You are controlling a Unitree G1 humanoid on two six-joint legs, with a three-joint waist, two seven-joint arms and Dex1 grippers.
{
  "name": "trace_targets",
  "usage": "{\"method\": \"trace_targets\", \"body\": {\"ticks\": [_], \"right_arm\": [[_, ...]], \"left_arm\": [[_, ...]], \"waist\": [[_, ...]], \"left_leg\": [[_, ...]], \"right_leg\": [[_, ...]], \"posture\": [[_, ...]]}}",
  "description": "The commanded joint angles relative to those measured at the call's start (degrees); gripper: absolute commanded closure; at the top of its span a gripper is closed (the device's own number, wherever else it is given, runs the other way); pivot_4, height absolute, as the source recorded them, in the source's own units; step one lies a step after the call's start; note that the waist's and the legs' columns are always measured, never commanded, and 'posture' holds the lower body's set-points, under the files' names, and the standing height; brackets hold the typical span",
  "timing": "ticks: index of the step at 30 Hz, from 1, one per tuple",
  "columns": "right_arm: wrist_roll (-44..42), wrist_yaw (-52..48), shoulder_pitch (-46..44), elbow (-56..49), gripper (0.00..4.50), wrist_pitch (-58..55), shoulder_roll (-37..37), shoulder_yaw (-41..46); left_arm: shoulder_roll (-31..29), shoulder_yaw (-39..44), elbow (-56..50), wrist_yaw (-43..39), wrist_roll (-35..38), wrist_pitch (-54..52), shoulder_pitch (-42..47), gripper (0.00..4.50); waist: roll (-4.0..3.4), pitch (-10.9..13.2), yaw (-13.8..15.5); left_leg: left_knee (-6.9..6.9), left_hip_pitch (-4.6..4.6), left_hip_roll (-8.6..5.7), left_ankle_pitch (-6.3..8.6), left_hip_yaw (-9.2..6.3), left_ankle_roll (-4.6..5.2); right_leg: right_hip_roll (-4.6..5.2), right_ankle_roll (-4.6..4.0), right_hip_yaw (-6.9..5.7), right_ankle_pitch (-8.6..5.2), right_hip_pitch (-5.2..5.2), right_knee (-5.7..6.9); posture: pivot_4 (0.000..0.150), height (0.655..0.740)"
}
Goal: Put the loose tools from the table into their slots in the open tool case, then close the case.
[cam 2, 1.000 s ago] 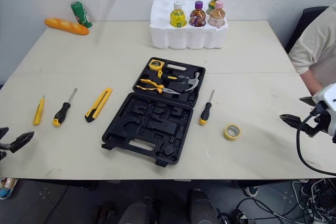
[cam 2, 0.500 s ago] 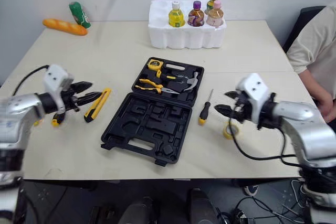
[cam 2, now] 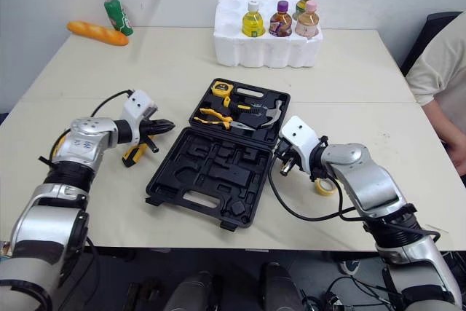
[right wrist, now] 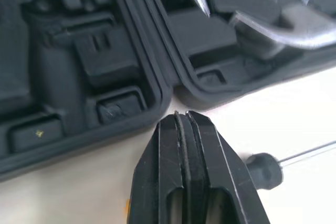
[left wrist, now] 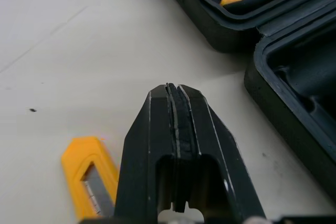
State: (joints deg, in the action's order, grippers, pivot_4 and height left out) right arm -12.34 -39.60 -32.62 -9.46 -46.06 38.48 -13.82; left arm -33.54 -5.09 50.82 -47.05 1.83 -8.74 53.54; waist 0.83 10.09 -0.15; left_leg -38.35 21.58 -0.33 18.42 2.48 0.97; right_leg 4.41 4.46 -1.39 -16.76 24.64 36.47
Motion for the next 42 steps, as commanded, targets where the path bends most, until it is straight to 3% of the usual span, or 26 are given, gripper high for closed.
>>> {"method": "trace_targets", "body": {"ticks": [1, 10, 19, 27, 36, 42], "right_arm": [[1.55, 0.19, -1.9, 0.99, 4.46, 1.68, -0.69, 0.48], [3.45, -0.58, -3.03, 3.65, 4.46, 2.92, -2.85, -0.5], [4.76, -3.06, -6.12, 7.02, 4.46, 4.9, -5.42, -2.5], [6.1, -6.9, -10.47, 9.57, 4.46, 7.55, -9.74, -4.81], [9.21, -9.11, -11.91, 13.4, 4.46, 11.04, -13.51, -6.35], [10.89, -8.95, -10.1, 11.81, 4.46, 12.17, -12.1, -5.18]], "left_arm": [[1.25, -0.19, 4.21, 0.07, -1.7, 3.11, 3.64, 4.5], [4.42, -0.24, 11.28, -0.51, -3.39, 5.72, 7.6, 4.5], [5.74, -0.64, 9.87, -6.0, -3.61, 5.58, 6.83, 4.5], [3.8, -2.36, -4.32, -16.91, -2.26, 0.38, -1.4, 4.5], [0.28, 1.35, -24.97, -14.1, -0.25, -11.36, -13.75, 4.5], [-0.6, 5.69, -29.35, -8.54, 0.03, -11.6, -17.96, 4.5]], "waist": [[0.01, 0.0, 0.05], [0.01, 0.01, -0.1], [0.01, 0.01, -0.17], [0.01, 0.0, -1.45], [0.01, 0.0, -2.58], [0.0, 0.0, -2.82]], "left_leg": [[-0.01, 0.0, 0.0, 0.0, 0.0, 0.0], [-0.01, 0.0, 0.01, 0.0, 0.07, 0.0], [-0.04, -0.02, 0.01, 0.0, 0.14, 0.0], [0.01, -0.02, 0.03, 0.0, 0.17, 0.0], [0.07, -0.17, 0.09, -0.02, 0.2, -0.03], [0.09, -0.22, 0.09, -0.02, 0.21, -0.04]], "right_leg": [[0.0, 0.0, 0.0, 0.0, 0.0, 0.0], [-0.02, 0.03, -0.04, 0.01, 0.04, 0.03], [-0.02, 0.03, -0.04, 0.02, 0.03, 0.05], [-0.02, 0.04, 0.08, 0.02, 0.07, 0.06], [-0.01, 0.03, 0.24, 0.02, 0.08, 0.25], [0.01, 0.03, 0.25, 0.02, 0.06, 0.27]], "posture": [[0.15, 0.7367], [0.15, 0.7367], [0.15, 0.7367], [0.15, 0.7367], [0.15, 0.7367], [0.15, 0.7367]]}}
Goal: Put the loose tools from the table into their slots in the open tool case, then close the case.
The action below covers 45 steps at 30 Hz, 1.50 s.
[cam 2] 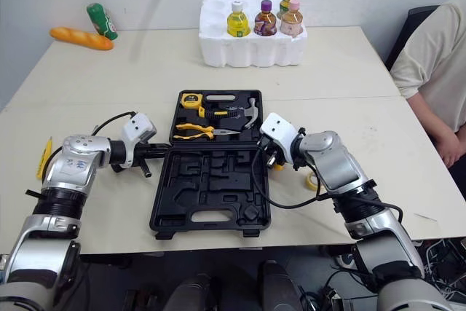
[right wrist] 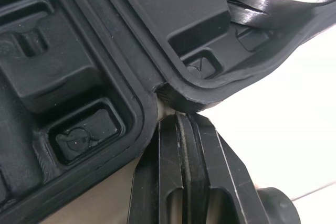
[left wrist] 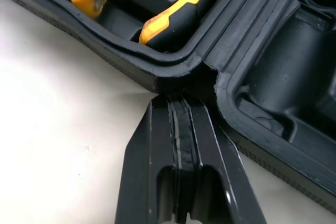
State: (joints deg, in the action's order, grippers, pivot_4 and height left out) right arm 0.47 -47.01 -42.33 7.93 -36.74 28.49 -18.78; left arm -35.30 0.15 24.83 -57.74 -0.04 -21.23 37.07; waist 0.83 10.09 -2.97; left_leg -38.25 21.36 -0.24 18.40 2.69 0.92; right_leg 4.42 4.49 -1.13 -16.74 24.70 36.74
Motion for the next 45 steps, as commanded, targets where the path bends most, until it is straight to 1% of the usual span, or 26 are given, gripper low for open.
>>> {"method": "trace_targets", "body": {"ticks": [1, 6, 9, 13, 16, 17, 18, 20, 21, 24, 26, 27, 29, 31, 33, 35, 38, 40, 43, 45], "right_arm": [[-2.18, -1.45, 0.01, -6.62, 4.46, 2.09, -1.71, 0.62], [-1.38, -1.73, 2.91, -11.59, 4.46, 0.77, 3.45, 3.77], [-2.8, -2.0, 3.99, -14.47, 4.46, -0.79, 7.17, 8.15], [-11.46, -4.97, 6.58, -20.1, 4.46, -8.09, 11.84, 19.67], [-18.12, -7.06, 9.75, -23.1, 4.46, -14.01, 16.02, 29.36], [-20.44, -8.39, 11.86, -23.76, 4.49, -15.8, 17.89, 33.05], [-22.07, -9.59, 14.38, -24.09, 4.18, -16.88, 19.65, 36.41], [-23.97, -12.58, 21.2, -23.37, 3.54, -16.28, 23.23, 43.05], [-24.74, -13.16, 23.62, -23.6, 3.06, -16.12, 24.2, 44.97], [-23.07, -17.05, 34.42, -20.42, 1.51, -10.47, 28.38, 52.12], [-21.96, -18.5, 39.43, -15.1, 0.45, -6.41, 30.18, 56.73], [-21.37, -18.36, 41.58, -13.77, 0.07, -4.88, 30.55, 58.59], [-20.66, -18.75, 44.99, -12.08, 0.07, -2.34, 31.57, 61.38], [-20.08, -19.31, 47.48, -10.27, 0.07, 0.47, 32.38, 63.43], [-20.48, -19.03, 48.51, -9.33, 0.07, 0.94, 32.69, 64.62], [-20.5, -18.87, 49.28, -8.99, 0.07, 2.4, 32.42, 64.33], [-21.36, -16.15, 48.65, -11.13, 0.07, 2.72, 30.4, 62.65], [-23.27, -15.28, 47.95, -14.16, 0.07, 1.68, 29.09, 61.78], [-26.53, -13.74, 45.68, -18.44, 0.07, 0.13, 27.13, 59.87], [-28.76, -12.54, 43.68, -21.85, 0.07, -0.8, 25.76, 57.28]], "left_arm": [[0.98, 1.6, -4.43, 2.81, 2.64, -0.03, -1.99, 4.5], [-1.88, 4.41, -9.97, 4.26, 4.37, -3.36, -6.65, 4.5], [-4.46, 8.12, -14.39, 4.61, 7.25, -6.69, -10.55, 4.5], [-8.56, 17.64, -24.52, -0.27, 17.9, -13.64, -17.56, 4.5], [-12.01, 25.56, -27.84, -3.32, 25.09, -19.47, -23.03, 4.5], [-13.06, 28.43, -27.36, -3.64, 26.51, -20.73, -25.02, 4.19], [-13.76, 31.13, -26.4, -3.18, 27.34, -21.67, -26.78, 3.85], [-14.61, 36.85, -22.65, -0.64, 27.67, -21.95, -29.84, 3.19], [-14.98, 38.74, -21.04, 0.1, 27.83, -21.78, -30.73, 2.69], [-18.82, 45.28, -12.66, -0.15, 27.25, -18.71, -33.86, 1.28], [-21.35, 47.68, -3.45, 1.76, 25.42, -14.24, -34.41, 0.33], [-22.97, 47.49, 2.98, 3.25, 23.87, -10.78, -33.8, 0.04], [-26.0, 45.7, 12.73, 4.82, 21.39, -4.78, -32.28, 0.04], [-28.63, 42.43, 19.7, 6.22, 18.35, 0.75, -30.52, 0.04], [-30.92, 40.09, 25.66, 7.78, 16.75, 3.31, -27.28, 0.04], [-31.95, 37.57, 28.63, 7.32, 15.73, 5.36, -25.11, 0.04], [-31.93, 34.6, 30.73, 5.8, 15.12, 6.92, -23.1, 0.04], [-31.57, 33.6, 29.71, 4.63, 15.84, 6.21, -22.2, 0.04], [-29.56, 33.59, 21.25, 4.04, 18.72, 0.61, -23.05, 0.04], [-26.09, 34.49, 6.37, 5.61, 22.22, -7.56, -27.34, 0.04]], "waist": [[0.0, 0.0, 0.0], [-0.01, 0.0, 0.0], [0.0, 0.01, 0.17], [0.0, 0.01, 0.86], [-0.01, 0.02, 1.38], [-0.02, 0.02, 1.39], [-0.02, 0.02, 1.5], [-0.02, 0.02, 1.79], [-0.02, 0.02, 1.9], [0.0, 0.01, 1.83], [0.0, 0.01, 1.68], [-0.01, 0.01, 1.57], [-0.06, -0.01, 1.35], [-0.08, -0.02, 1.22], [-0.08, -0.03, 1.3], [-0.03, -0.05, 1.35], [-0.02, -0.05, 1.36], [-0.02, -0.05, 1.3], [-0.04, -0.04, 1.25], [-0.06, -0.03, 1.28]], "left_leg": [[0.0, 0.0, 0.0, 0.0, 0.0, 0.0], [0.07, 0.07, 0.0, -0.01, 0.0, -0.02], [0.06, 0.11, 0.0, 0.0, 0.0, -0.02], [0.09, 0.11, 0.01, 0.02, -0.04, 0.0], [0.17, 0.11, 0.01, 0.05, -0.15, -0.01], [0.19, 0.07, 0.01, 0.06, -0.17, -0.01], [0.22, 0.05, 0.01, 0.09, -0.22, -0.01], [0.32, -0.05, 0.01, 0.18, -0.36, 0.08], [0.34, -0.06, 0.01, 0.34, -0.4, 0.33], [0.34, -0.08, 0.01, 0.36, -0.4, 0.35], [0.38, -0.13, 0.01, 0.37, -0.4, 0.34], [0.38, -0.15, 0.01, 0.38, -0.39, 0.35], [0.44, -0.23, 0.0, 0.38, -0.37, 0.35], [0.56, -0.29, 0.0, 0.38, -0.34, 0.34], [0.69, -0.33, 0.01, 0.34, -0.31, 0.29], [0.81, -0.31, 0.0, 0.3, -0.32, 0.24], [0.94, -0.29, 0.0, 0.26, -0.31, 0.18], [0.98, -0.29, 0.0, 0.24, -0.31, 0.15], [0.97, -0.3, 0.0, 0.21, -0.3, 0.12], [0.93, -0.29, 0.0, 0.19, -0.3, 0.13]], "right_leg": [[0.0, 0.0, 0.0, 0.0, 0.0, 0.0], [0.01, 0.0, 0.03, 0.0, 0.13, 0.0], [0.03, 0.0, 0.03, 0.0, 0.16, -0.04], [0.08, -0.01, 0.02, -0.01, 0.12, -0.13], [0.11, -0.04, -0.02, -0.02, 0.05, -0.3], [0.13, -0.05, -0.03, -0.03, -0.01, -0.36], [0.13, -0.07, -0.06, -0.04, -0.07, -0.68], [0.16, -0.1, -0.14, -0.05, -0.25, -0.82], [0.17, -0.11, -0.16, -0.06, -0.29, -0.87], [0.17, -0.11, -0.15, -0.06, -0.3, -0.85], [0.17, -0.14, -0.16, -0.08, -0.31, -0.85], [0.18, -0.14, -0.15, -0.08, -0.3, -0.85], [0.19, -0.17, -0.14, -0.09, -0.3, -0.84], [0.2, -0.18, -0.1, -0.1, -0.29, -0.84], [0.22, -0.19, -0.09, -0.1, -0.26, -0.84], [0.21, -0.21, -0.1, -0.09, -0.19, -0.85], [0.22, -0.22, -0.13, -0.1, -0.15, -0.89], [0.22, -0.23, -0.13, -0.1, -0.13, -0.9], [0.21, -0.23, -0.13, -0.1, -0.12, -0.84], [0.22, -0.23, -0.12, -0.1, -0.13, -0.79]], "posture": [[0.15, 0.7367], [0.15, 0.7367], [0.15, 0.7367], [0.15, 0.7367], [0.15, 0.7367], [0.15, 0.7367], [0.15, 0.7367], [0.15, 0.7367], [0.15, 0.7367], [0.15, 0.7367], [0.15, 0.7367], [0.15, 0.7367], [0.15, 0.7367], [0.15, 0.7367], [0.15, 0.7367], [0.15, 0.7367], [0.15, 0.7367], [0.15, 0.7367], [0.15, 0.7367], [0.15, 0.7367]]}}
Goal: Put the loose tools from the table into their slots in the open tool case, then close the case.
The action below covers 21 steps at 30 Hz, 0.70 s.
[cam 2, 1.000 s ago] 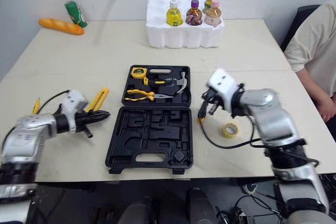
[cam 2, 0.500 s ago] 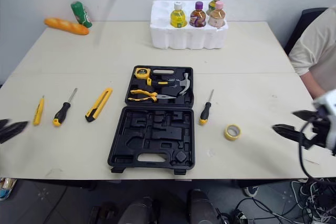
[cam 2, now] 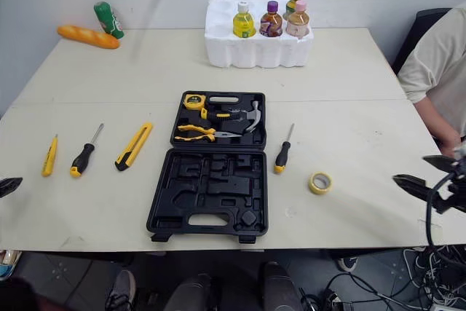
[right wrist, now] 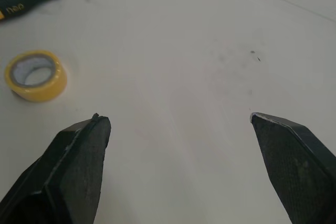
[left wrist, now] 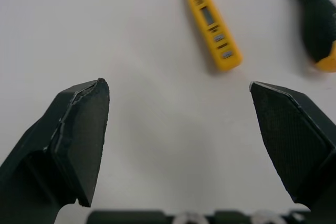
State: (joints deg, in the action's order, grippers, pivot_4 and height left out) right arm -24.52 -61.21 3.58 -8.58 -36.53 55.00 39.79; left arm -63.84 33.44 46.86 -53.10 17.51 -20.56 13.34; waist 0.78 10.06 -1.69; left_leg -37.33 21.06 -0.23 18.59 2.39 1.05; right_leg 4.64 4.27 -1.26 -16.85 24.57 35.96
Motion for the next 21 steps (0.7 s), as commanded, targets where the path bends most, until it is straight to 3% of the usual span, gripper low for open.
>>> {"method": "trace_targets", "body": {"ticks": [1, 4, 9, 14, 21], "right_arm": [[-5.31, 2.2, -3.23, -7.43, 0.07, -2.0, -1.36, -2.47], [-10.95, 4.3, -6.7, -14.22, 0.07, -6.08, -2.78, -5.99], [-21.06, 8.46, -15.3, -24.0, 0.07, -12.58, -4.29, -14.4], [-25.2, 10.7, -23.94, -27.77, 0.07, -13.26, -7.28, -24.75], [-24.89, 10.36, -27.99, -28.65, 0.07, -10.52, -9.41, -31.75]], "left_arm": [[3.95, 1.61, -23.17, 2.09, 6.34, -12.61, -5.88, 0.04], [7.59, 2.41, -39.27, 7.45, 9.68, -23.62, -9.48, 0.04], [12.27, 0.3, -51.05, 18.83, 10.23, -36.64, -6.87, 0.04], [15.12, -2.57, -49.39, 25.98, 8.57, -41.28, 0.1, 0.04], [15.4, -11.2, -36.92, 28.47, 2.19, -33.89, 7.51, 0.04]], "waist": [[0.0, 0.0, 0.01], [0.0, 0.0, 0.06], [0.01, 0.01, 0.1], [0.09, -0.01, 0.26], [0.11, -0.01, 0.32]], "left_leg": [[0.0, -0.01, 0.0, 0.0, 0.0, 0.0], [0.01, 0.03, 0.0, 0.0, -0.02, 0.0], [-0.02, 0.0, 0.0, -0.04, -0.03, -0.01], [-0.11, 0.06, 0.0, -0.08, -0.09, -0.07], [-0.28, 0.17, -0.03, -0.16, -0.08, -0.23]], "right_leg": [[0.0, 0.0, 0.02, 0.0, -0.02, 0.02], [0.0, 0.0, 0.03, 0.0, 0.0, 0.0], [-0.03, 0.0, 0.03, 0.0, -0.01, 0.04], [-0.08, 0.02, -0.05, 0.01, -0.02, 0.04], [-0.07, 0.05, -0.07, 0.03, -0.02, 0.01]], "posture": [[0.15, 0.7367], [0.15, 0.7367], [0.15, 0.7367], [0.15, 0.7367], [0.15, 0.7367]]}}
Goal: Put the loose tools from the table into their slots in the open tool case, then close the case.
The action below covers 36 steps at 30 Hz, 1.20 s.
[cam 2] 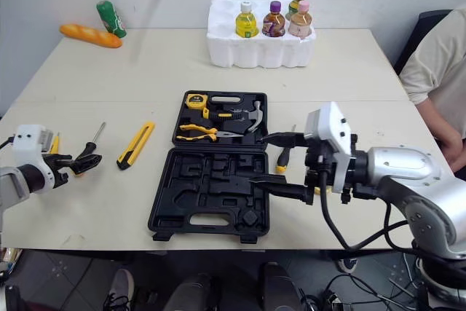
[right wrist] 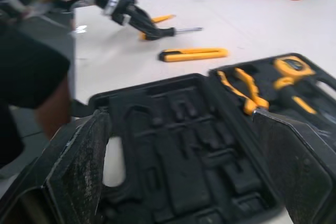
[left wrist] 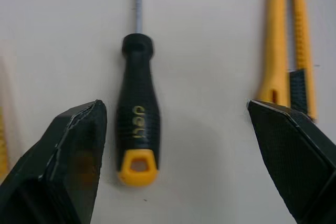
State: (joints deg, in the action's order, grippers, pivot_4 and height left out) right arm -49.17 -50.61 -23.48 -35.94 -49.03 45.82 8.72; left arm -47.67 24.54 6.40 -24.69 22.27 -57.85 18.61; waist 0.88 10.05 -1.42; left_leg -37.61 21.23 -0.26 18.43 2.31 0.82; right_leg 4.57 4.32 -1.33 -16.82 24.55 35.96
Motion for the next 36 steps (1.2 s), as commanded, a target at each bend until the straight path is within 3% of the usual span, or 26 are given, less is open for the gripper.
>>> {"method": "trace_targets", "body": {"ticks": [1, 5, 6, 8, 13, 14, 19, 23, 25, 30, 36], "right_arm": [[0.12, -0.31, -1.1, -1.39, 0.07, 2.6, -0.41, -1.37], [0.61, 0.64, -1.86, -1.14, 0.07, 3.94, -1.3, -2.81], [0.83, 1.03, -1.85, -1.09, 0.02, 4.23, -1.53, -3.08], [1.28, 1.56, -1.54, -1.15, 0.0, 4.74, -1.71, -3.38], [1.42, 3.5, 0.13, -1.95, 0.0, 5.11, -1.29, -2.15], [1.59, 3.98, 0.48, -2.13, 0.0, 5.05, -1.04, -1.81], [0.59, 4.47, 2.9, -2.7, 0.0, 4.88, 0.91, 1.65], [0.22, 2.1, 7.09, -2.51, 0.0, 6.32, 3.06, 5.93], [-2.03, 2.48, 8.04, -2.56, 0.0, 5.13, 3.92, 8.41], [-3.68, -0.56, 13.52, -1.66, 0.0, 4.47, 7.85, 13.6], [-1.45, -1.88, 20.54, -1.05, 0.0, 5.69, 10.09, 17.2]], "left_arm": [[-1.05, -3.97, 6.01, 0.09, -3.87, 4.96, 3.29, 0.04], [-2.26, -9.71, 12.55, -2.4, -7.97, 11.25, 5.26, 0.04], [-2.04, -10.39, 13.78, -2.78, -8.34, 12.11, 5.88, 0.29], [-1.65, -11.18, 16.61, -3.8, -8.75, 13.95, 7.03, 0.95], [-1.17, -11.7, 21.96, -6.19, -8.26, 16.54, 9.28, 3.28], [-1.31, -11.85, 22.66, -6.66, -8.34, 17.08, 9.92, 3.41], [-3.83, -12.11, 22.28, -8.9, -8.82, 19.47, 13.72, 3.41], [-5.36, -12.06, 15.25, -12.59, -6.83, 18.0, 16.98, 3.41], [-7.57, -13.97, 10.01, -18.17, -5.5, 16.26, 19.06, 3.41], [-12.16, -22.65, -3.69, -33.55, -2.72, 15.21, 20.38, 3.41], [-10.75, -35.26, -11.46, -44.1, -4.55, 16.25, 25.63, 3.41]], "waist": [[0.04, -0.01, 0.05], [0.06, -0.02, 0.07], [0.06, -0.02, 0.07], [0.05, -0.02, 0.1], [0.05, -0.03, -0.01], [0.05, -0.03, -0.01], [0.06, -0.02, 0.16], [0.16, 0.0, 0.35], [0.21, 0.02, 0.79], [0.18, 0.01, 1.25], [0.13, 0.04, 1.4]], "left_leg": [[-0.04, 0.02, 0.0, 0.0, 0.0, 0.0], [-0.09, 0.02, 0.0, 0.0, 0.0, -0.01], [-0.09, 0.0, 0.0, 0.0, 0.0, -0.01], [-0.09, -0.03, 0.0, 0.01, 0.0, -0.01], [-0.09, -0.08, 0.01, 0.02, -0.01, 0.02], [-0.1, -0.08, 0.01, 0.01, -0.01, 0.02], [-0.14, -0.05, 0.0, 0.02, -0.01, 0.04], [-0.16, 0.07, 0.01, 0.01, -0.03, 0.02], [-0.19, 0.14, 0.01, 0.02, -0.03, 0.03], [-0.3, 0.2, 0.0, 0.1, -0.02, 0.11], [-0.34, 0.17, 0.0, 0.15, -0.01, 0.23]], "right_leg": [[0.0, 0.0, -0.01, 0.0, 0.0, 0.0], [0.01, 0.01, -0.01, 0.01, -0.01, 0.03], [0.01, 0.01, -0.01, 0.0, -0.01, 0.04], [0.01, 0.01, -0.01, 0.0, -0.02, 0.07], [0.02, 0.0, 0.0, 0.0, -0.03, 0.15], [0.01, 0.0, 0.0, 0.0, -0.02, 0.17], [0.01, 0.0, -0.01, 0.0, -0.01, 0.23], [0.01, 0.01, -0.04, 0.01, 0.0, 0.11], [0.01, 0.04, -0.05, 0.02, 0.0, 0.1], [0.02, 0.13, 0.01, 0.07, -0.1, -0.03], [-0.03, 0.12, 0.03, 0.06, -0.12, -0.1]], "posture": [[0.15, 0.7367], [0.15, 0.7367], [0.15, 0.7367], [0.15, 0.7367], [0.15, 0.7367], [0.15, 0.7367], [0.15, 0.7367], [0.15, 0.7367], [0.15, 0.7367], [0.15, 0.7367], [0.15, 0.7367]]}}
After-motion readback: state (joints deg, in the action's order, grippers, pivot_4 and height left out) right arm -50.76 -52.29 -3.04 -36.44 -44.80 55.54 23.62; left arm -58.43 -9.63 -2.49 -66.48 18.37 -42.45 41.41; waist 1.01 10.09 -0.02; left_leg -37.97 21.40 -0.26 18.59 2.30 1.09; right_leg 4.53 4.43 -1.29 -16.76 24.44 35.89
